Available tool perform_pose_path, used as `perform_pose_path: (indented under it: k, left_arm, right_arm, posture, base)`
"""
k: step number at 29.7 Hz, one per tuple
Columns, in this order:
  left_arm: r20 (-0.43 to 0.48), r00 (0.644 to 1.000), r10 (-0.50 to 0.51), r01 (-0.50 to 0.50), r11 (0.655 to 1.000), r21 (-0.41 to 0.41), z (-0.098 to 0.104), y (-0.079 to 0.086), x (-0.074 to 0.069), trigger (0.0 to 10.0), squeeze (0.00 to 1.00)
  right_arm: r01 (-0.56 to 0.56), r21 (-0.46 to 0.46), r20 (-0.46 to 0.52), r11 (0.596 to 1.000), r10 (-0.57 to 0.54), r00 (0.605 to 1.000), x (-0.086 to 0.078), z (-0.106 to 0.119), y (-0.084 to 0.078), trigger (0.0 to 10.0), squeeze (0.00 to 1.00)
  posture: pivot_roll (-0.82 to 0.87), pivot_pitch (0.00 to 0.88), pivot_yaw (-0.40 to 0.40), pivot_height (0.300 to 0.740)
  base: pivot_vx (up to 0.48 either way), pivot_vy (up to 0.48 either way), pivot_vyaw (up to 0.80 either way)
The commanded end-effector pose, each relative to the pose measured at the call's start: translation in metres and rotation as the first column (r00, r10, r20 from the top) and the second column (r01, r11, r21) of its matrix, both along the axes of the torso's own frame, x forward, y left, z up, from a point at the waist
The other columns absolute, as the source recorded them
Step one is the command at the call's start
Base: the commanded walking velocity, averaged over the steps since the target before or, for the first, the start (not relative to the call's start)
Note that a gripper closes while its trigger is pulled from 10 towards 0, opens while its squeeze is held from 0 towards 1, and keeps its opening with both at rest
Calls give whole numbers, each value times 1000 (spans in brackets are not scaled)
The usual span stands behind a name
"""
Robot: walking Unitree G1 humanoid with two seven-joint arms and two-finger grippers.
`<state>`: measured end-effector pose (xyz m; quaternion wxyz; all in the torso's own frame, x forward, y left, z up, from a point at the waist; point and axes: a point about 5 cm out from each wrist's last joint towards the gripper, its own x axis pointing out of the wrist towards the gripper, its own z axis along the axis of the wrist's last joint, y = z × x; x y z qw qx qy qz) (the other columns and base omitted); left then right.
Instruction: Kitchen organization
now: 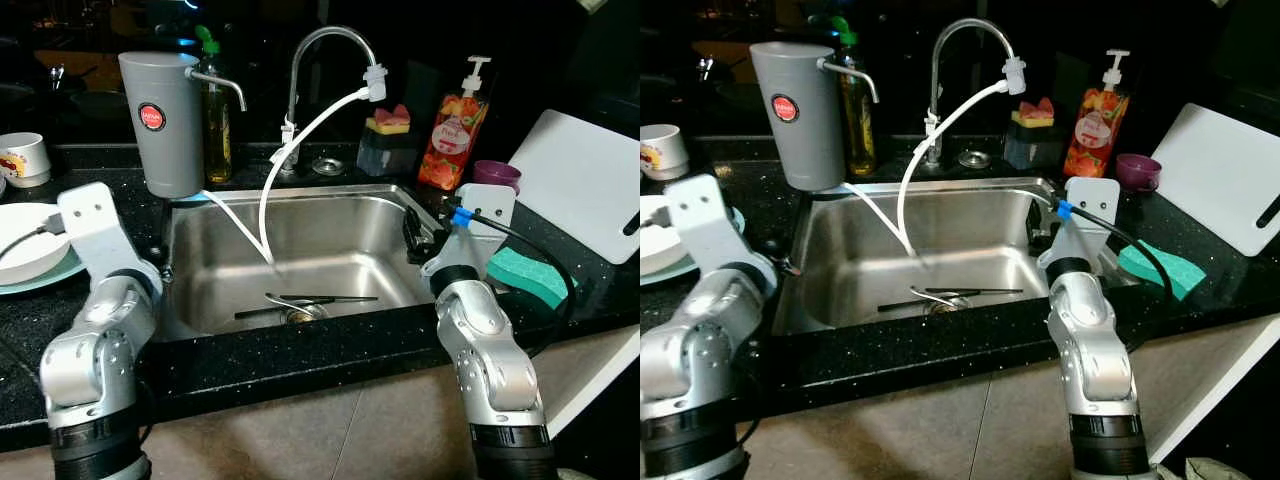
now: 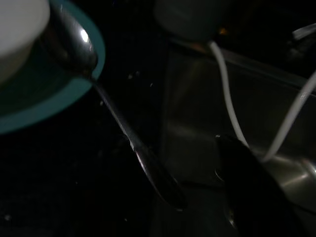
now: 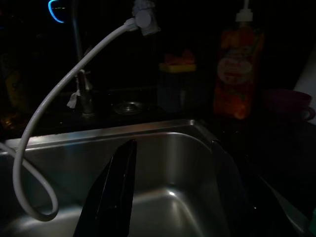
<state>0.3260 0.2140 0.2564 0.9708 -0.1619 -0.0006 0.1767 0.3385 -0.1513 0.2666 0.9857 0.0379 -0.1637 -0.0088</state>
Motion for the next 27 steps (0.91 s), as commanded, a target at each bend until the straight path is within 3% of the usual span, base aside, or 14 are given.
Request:
perform_pose_path:
  k: [1, 2, 3, 11, 27]
  left_arm:
    - [-14, 1000, 14, -14, 999, -45, -2, 0, 3, 10000, 1000]
    - [-19, 1000, 24, -25, 998, -65, -2, 1, 5, 10000, 122]
    - [-20, 999, 41, -43, 995, -93, -2, 2, 8, 10000, 0]
    - [-10, 998, 64, -65, 990, -124, 5, 12, 29, 10000, 0]
    - [-33, 988, 151, -155, 975, -157, 3, 29, 44, 10000, 0]
  right_arm:
    - [6, 9, 13, 1000, -6, 1000, -1, 2, -1, 10000, 0]
    - [5, 9, 12, 1000, -6, 1000, -1, 2, -1, 10000, 0]
    - [5, 8, 9, 1000, -5, 1000, -1, 1, -1, 10000, 0]
    - [8, 9, 11, 1000, -8, 1000, -2, 1, 0, 10000, 0]
    - [17, 10, 11, 1000, -17, 1000, -3, 1, -2, 10000, 0]
  posture:
    - [121, 88, -83, 740]
    - [121, 88, -83, 740]
    - [123, 90, -87, 740]
    - [98, 87, -80, 740]
    - [91, 86, -78, 740]
  base:
    - [0, 0, 0]
    - [0, 0, 0]
    - [0, 0, 0]
    - [0, 0, 0]
    - [0, 0, 0]
